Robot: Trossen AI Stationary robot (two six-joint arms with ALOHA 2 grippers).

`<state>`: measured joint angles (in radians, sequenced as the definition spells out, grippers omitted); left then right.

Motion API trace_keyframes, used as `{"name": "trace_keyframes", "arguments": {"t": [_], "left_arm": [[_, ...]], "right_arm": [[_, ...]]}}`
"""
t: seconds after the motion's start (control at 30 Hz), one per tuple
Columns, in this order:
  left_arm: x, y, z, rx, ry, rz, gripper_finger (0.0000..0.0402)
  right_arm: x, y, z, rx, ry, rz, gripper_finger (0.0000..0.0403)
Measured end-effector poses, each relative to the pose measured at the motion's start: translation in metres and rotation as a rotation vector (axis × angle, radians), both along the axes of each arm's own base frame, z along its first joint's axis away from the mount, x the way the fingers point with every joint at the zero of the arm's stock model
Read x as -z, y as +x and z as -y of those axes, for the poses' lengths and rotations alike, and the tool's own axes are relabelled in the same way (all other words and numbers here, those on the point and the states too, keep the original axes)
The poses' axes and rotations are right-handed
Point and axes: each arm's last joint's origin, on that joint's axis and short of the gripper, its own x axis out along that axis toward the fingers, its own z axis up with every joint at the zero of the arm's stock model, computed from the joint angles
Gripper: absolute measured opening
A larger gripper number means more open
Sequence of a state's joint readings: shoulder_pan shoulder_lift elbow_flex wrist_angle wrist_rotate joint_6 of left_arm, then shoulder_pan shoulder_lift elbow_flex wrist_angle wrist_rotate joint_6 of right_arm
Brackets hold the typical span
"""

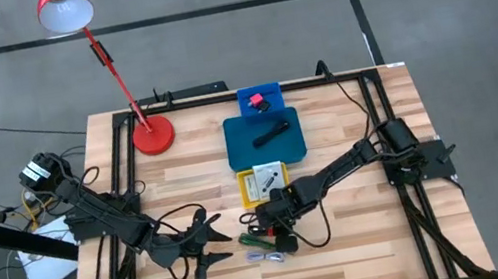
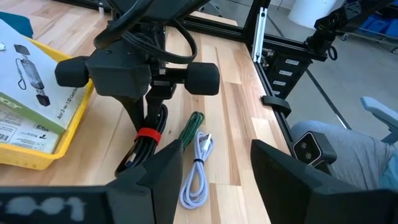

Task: Pick and place items into bin
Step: Put the black charger cable into the bottom blue basket

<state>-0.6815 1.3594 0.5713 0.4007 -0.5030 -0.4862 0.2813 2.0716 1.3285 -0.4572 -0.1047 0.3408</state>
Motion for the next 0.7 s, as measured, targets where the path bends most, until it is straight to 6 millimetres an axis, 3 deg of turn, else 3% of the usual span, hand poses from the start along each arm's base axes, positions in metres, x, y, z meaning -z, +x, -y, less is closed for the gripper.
{"name": "trace_keyframes", "arguments": {"t": [0.3, 0.7], "left_arm": [[0.0, 0.0, 0.0, 0.0, -0.001, 0.0, 0.0178], [0.0, 0.0, 0.0, 0.0, -0.001, 0.0, 0.0178]], "right_arm": [[-0.018, 0.006, -0.015, -0.023, -0.047, -0.008, 0.0027], [-0.075, 0.009, -0.032, -0.081, -0.306, -0.012, 0.0024]]}}
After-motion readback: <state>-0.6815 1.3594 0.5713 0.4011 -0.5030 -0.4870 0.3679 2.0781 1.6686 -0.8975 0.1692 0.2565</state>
